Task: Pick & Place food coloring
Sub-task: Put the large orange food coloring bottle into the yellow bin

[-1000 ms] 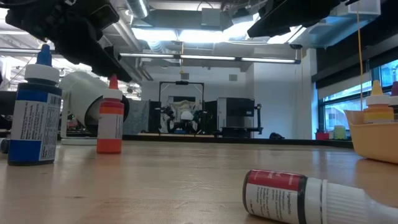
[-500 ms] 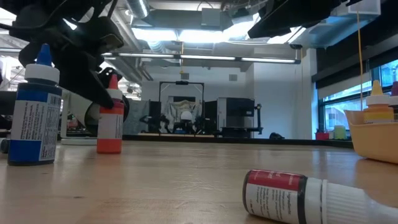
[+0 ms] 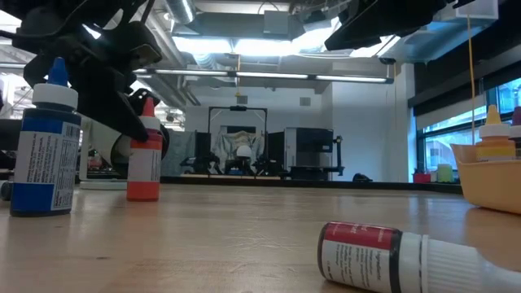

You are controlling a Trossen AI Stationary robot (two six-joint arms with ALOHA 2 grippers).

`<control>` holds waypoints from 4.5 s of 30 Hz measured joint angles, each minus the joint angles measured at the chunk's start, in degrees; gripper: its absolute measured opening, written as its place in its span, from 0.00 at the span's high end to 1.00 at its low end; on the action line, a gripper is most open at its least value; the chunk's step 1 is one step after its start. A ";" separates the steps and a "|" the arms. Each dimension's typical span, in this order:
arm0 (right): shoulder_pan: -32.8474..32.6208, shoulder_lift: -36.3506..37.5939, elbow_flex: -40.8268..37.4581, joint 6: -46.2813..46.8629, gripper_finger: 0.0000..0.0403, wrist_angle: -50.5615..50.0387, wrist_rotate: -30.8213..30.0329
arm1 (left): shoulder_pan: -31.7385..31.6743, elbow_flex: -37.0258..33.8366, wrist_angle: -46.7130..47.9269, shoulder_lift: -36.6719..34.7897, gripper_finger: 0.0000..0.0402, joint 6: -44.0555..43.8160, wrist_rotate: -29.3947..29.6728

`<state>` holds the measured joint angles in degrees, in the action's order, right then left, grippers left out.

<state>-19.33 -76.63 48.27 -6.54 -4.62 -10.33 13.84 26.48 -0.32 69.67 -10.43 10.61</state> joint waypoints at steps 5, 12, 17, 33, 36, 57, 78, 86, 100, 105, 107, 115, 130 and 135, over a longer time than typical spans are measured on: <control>0.00 -0.01 0.00 -0.01 0.61 -0.02 -0.02 | -0.01 0.00 0.00 0.00 0.43 0.32 -0.18; 0.00 -0.01 0.00 -0.01 0.61 -0.05 -0.04 | 0.00 0.00 -0.80 -0.02 0.44 0.61 0.04; 0.00 -0.01 0.00 -0.01 0.61 -0.24 -0.04 | -0.01 0.04 -2.38 -0.07 0.43 0.69 0.07; 0.00 -0.03 0.00 -0.18 0.61 -0.61 -0.11 | -0.01 0.04 -2.86 -0.07 0.67 0.69 0.00; 0.00 -0.03 0.00 -0.20 0.61 -0.61 -0.12 | -0.01 0.04 -2.88 -0.07 0.72 0.69 0.02; 0.02 2.25 0.04 0.94 0.61 -0.96 -0.76 | -3.21 12.85 -19.39 4.03 0.71 8.21 8.40; -0.37 6.48 0.09 6.33 0.61 -9.02 -0.57 | -14.44 40.27 -19.70 39.89 0.71 12.08 -4.83; -0.37 6.48 0.09 6.33 0.61 -9.26 -0.55 | -15.51 41.46 -19.14 44.22 0.69 9.97 -6.27; -0.37 6.48 0.09 6.50 0.61 -10.27 -0.56 | -15.47 41.48 -14.96 44.15 0.67 9.52 -6.24; -0.37 6.48 0.09 6.50 0.61 -10.43 -0.57 | -15.47 41.48 -14.93 44.15 0.67 9.50 -6.23; -0.37 6.48 0.09 6.50 0.61 -10.71 -0.57 | -15.47 41.47 -14.90 44.15 0.67 9.56 -6.23; -0.37 6.48 0.07 6.50 0.61 -10.75 -0.57 | -15.47 41.48 -14.91 44.15 0.67 9.66 -6.21; -0.37 6.48 0.04 6.36 0.61 -11.21 -0.57 | -15.44 41.46 -15.27 44.11 0.57 8.19 -5.59; -0.37 6.48 0.04 6.45 0.61 -11.19 -0.57 | -15.47 41.44 -14.43 41.99 0.50 8.55 -5.61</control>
<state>-19.70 -70.15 48.31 -0.08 -15.81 -10.90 -1.63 67.92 -14.74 111.66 -1.88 5.00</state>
